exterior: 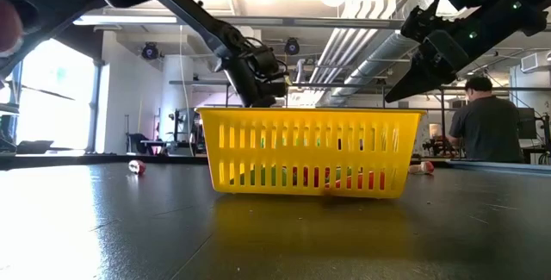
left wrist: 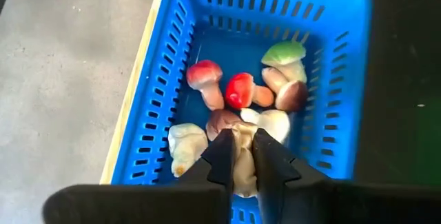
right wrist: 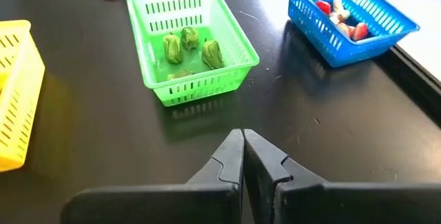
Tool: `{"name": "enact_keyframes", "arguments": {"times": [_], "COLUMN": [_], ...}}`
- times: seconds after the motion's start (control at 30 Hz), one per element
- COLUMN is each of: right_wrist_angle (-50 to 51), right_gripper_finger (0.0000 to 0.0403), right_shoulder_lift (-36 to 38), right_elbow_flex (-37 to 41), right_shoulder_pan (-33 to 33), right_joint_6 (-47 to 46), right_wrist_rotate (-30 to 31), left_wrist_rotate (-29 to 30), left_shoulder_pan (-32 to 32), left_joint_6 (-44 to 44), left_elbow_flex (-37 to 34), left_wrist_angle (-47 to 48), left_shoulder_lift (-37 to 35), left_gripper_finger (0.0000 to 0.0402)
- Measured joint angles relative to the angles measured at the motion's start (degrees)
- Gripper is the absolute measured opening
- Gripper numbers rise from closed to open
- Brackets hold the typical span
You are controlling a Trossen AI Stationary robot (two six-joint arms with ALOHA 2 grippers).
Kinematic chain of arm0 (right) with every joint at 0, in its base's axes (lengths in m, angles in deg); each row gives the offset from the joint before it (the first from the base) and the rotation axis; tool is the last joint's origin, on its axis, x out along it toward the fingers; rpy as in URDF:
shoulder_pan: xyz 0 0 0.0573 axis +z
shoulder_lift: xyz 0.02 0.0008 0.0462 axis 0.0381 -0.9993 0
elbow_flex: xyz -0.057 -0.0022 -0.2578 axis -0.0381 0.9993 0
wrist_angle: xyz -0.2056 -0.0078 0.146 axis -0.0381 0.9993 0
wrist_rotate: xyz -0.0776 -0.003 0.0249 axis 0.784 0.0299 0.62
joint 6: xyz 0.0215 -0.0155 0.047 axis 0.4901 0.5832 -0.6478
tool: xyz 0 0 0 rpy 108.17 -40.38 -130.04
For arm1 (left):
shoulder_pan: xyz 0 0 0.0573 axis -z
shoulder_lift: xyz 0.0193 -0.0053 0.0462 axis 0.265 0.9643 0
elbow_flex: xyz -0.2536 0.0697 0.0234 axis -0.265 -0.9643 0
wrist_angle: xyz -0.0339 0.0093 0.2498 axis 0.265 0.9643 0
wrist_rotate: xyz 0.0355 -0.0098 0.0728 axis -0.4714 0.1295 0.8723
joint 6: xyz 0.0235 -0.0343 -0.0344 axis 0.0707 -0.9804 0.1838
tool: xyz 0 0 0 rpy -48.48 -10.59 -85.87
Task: Sort produce into baskets
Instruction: Put the brown mushroom into the blue bin, then put the green chili pepper into the blue bin
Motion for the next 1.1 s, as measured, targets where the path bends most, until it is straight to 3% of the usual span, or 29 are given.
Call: {"name": "enact_keyframes", "arguments": {"times": [0.37,0.53,0.63,0.77,0.93,1.1], "right_wrist_angle": [0.1,0.1,0.1,0.8,1.5,1.1], "right_gripper_finger": [0.0001,0.0024,0.0057,0.0109,0.0165,0.0197], "right_shoulder_lift": [0.0,0.0,0.0,0.0,-0.1,-0.7], "right_elbow_flex": [0.0,0.0,0.0,0.0,0.0,0.0], "right_shoulder_pan": [-3.2,-3.7,-3.7,-3.2,-1.0,2.0], "right_joint_6": [-4.0,-4.1,-4.0,-4.7,-5.6,-5.7], "right_wrist_rotate": [-0.1,-0.1,0.0,0.0,-0.1,-0.1], "left_wrist_rotate": [0.3,-0.2,-3.1,-6.4,-6.5,-6.1], "left_shoulder_pan": [0.5,0.5,0.7,0.8,2.1,5.2], "left_joint_6": [1.3,1.2,2.0,-1.2,-5.1,-7.6], "left_elbow_flex": [0.0,-0.2,-1.7,-7.7,-19.9,-33.5], "left_wrist_angle": [-2.4,-2.5,-3.1,-12.9,-26.4,-38.9], "left_shoulder_lift": [0.1,-0.5,-2.7,-7.7,-15.2,-24.7], "left_gripper_finger": [0.0126,0.0159,0.0142,0.0094,0.0046,0.0026]}}
